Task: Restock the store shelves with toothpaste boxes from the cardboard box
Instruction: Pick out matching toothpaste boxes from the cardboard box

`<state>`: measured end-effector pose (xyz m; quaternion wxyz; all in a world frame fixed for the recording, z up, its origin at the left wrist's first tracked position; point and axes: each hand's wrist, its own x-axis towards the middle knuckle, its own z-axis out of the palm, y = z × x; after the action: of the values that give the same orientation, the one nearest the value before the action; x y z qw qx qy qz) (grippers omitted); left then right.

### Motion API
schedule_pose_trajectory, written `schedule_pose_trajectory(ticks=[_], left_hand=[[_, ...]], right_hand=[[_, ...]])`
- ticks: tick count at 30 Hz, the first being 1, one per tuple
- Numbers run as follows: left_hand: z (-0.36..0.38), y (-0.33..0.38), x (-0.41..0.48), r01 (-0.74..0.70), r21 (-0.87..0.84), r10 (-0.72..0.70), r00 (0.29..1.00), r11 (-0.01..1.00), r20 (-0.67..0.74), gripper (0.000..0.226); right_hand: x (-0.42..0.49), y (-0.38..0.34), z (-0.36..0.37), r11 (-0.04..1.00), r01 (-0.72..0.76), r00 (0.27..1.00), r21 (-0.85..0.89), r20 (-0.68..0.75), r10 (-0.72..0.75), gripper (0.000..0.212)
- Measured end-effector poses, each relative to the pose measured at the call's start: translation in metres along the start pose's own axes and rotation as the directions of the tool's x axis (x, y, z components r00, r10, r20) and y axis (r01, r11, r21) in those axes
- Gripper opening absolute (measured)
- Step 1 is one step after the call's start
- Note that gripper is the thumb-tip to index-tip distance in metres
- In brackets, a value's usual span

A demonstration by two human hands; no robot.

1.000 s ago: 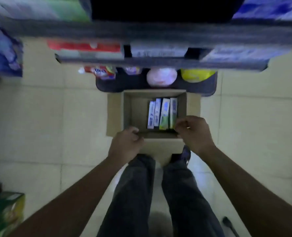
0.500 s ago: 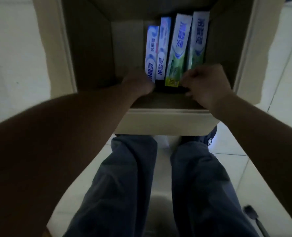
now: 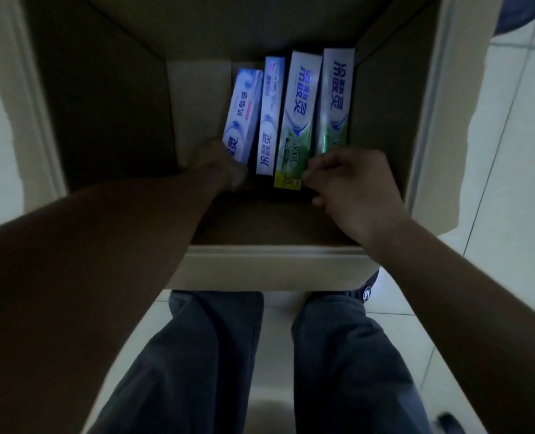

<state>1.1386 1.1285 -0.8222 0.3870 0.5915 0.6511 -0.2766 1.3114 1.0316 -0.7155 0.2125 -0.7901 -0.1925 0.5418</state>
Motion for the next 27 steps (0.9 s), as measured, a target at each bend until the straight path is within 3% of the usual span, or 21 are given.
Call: schedule_pose_trajectory(ticks=[5,7,10,14,16,20,24,27], left_hand=[[-0.053,-0.035,-0.039,0.019,0.029,-0.017,0.998,0.999,-0.062,0.053],[-0.071,-0.047,-0.068,-0.05,0.069,0.056,0.994,0.996,-0.089,0.046],[-0.091,-0.055,-0.112,-0.215,0.109,0.23,0.961,0.971,-0.153,0.04],[-0.092,-0.048,-0.152,-0.412,0.037,0.413,0.897,0.91,-0.158,0.048],[-0.08,-0.042,-0.152,-0.391,-0.087,0.374,0.913,0.916,-0.164,0.052],[-0.057,-0.024,-0.115,-0.106,-0.284,0.096,0.994,0.953,-0.051,0.069],[-0.032,0.002,-0.059,-0.014,-0.225,0.008,0.999,0.974,-0.031,0.047],[-0.01,0.027,-0.019,0.028,-0.299,-0.052,0.996,0.954,-0.074,0.056]], right_hand=[[-0.022,-0.034,-0.01,0.996,-0.07,0.997,0.057,0.013,0.069,0.014],[-0.031,-0.052,-0.013,0.988,-0.09,0.996,0.127,0.025,0.087,0.003],[-0.044,-0.073,-0.016,0.961,-0.129,0.987,0.244,0.126,0.101,0.039],[-0.066,-0.087,-0.022,0.968,-0.077,0.991,0.239,0.125,0.048,0.02],[-0.074,-0.085,-0.028,0.96,-0.045,0.999,0.277,0.029,0.038,0.022],[-0.09,-0.068,-0.044,0.959,0.068,0.977,0.277,-0.212,-0.008,0.021],[-0.099,-0.043,-0.054,0.953,0.138,0.926,0.271,-0.376,-0.028,0.025],[-0.099,-0.025,-0.056,0.928,0.199,0.896,0.316,-0.441,-0.043,0.021]])
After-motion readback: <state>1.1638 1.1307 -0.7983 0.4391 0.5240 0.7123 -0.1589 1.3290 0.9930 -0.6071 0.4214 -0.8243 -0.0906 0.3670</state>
